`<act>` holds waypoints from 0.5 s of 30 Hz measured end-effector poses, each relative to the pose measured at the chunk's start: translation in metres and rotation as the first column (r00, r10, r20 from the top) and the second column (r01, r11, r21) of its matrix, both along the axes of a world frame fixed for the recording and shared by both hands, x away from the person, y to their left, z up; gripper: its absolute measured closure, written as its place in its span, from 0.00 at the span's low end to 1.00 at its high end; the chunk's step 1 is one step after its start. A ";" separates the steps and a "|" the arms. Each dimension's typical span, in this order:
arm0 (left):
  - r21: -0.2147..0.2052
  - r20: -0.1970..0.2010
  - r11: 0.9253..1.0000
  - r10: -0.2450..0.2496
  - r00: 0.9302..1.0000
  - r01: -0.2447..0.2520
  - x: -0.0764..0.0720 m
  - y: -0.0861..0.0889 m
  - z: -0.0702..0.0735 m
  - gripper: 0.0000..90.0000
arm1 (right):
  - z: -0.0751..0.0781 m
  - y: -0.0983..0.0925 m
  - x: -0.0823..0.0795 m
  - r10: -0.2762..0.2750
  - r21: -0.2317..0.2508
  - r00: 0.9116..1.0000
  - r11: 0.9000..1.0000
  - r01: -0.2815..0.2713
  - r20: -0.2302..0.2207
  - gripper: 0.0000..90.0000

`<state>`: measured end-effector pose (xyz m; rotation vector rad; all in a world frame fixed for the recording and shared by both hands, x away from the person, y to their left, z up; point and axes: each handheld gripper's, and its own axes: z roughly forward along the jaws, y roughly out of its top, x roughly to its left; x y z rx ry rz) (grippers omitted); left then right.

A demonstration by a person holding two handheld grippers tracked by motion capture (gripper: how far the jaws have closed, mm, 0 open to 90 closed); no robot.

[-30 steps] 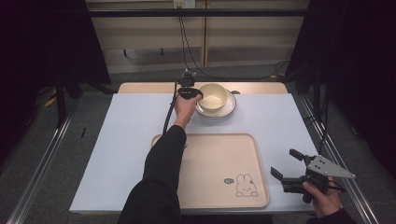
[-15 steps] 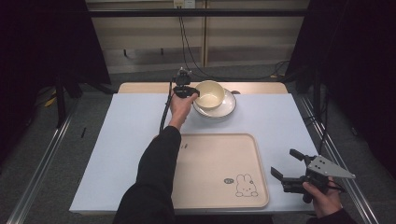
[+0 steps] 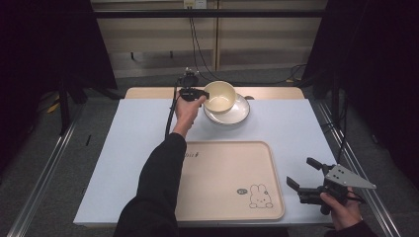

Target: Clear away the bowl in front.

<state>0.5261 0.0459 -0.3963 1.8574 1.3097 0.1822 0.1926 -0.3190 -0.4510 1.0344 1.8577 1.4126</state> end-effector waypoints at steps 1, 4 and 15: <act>0.001 -0.001 1.000 -0.002 1.000 0.002 0.000 0.001 0.001 0.93 | 0.000 0.000 0.000 -0.002 -0.004 1.000 1.000 0.002 0.006 0.03; -0.003 0.003 1.000 -0.003 1.000 0.003 -0.003 0.003 0.004 0.93 | 0.000 0.000 0.000 -0.004 -0.004 1.000 1.000 0.004 0.004 0.03; -0.019 0.014 0.999 -0.039 0.999 0.039 -0.017 0.014 0.014 0.93 | 0.000 0.000 -0.001 -0.002 -0.001 1.000 1.000 0.002 0.003 0.02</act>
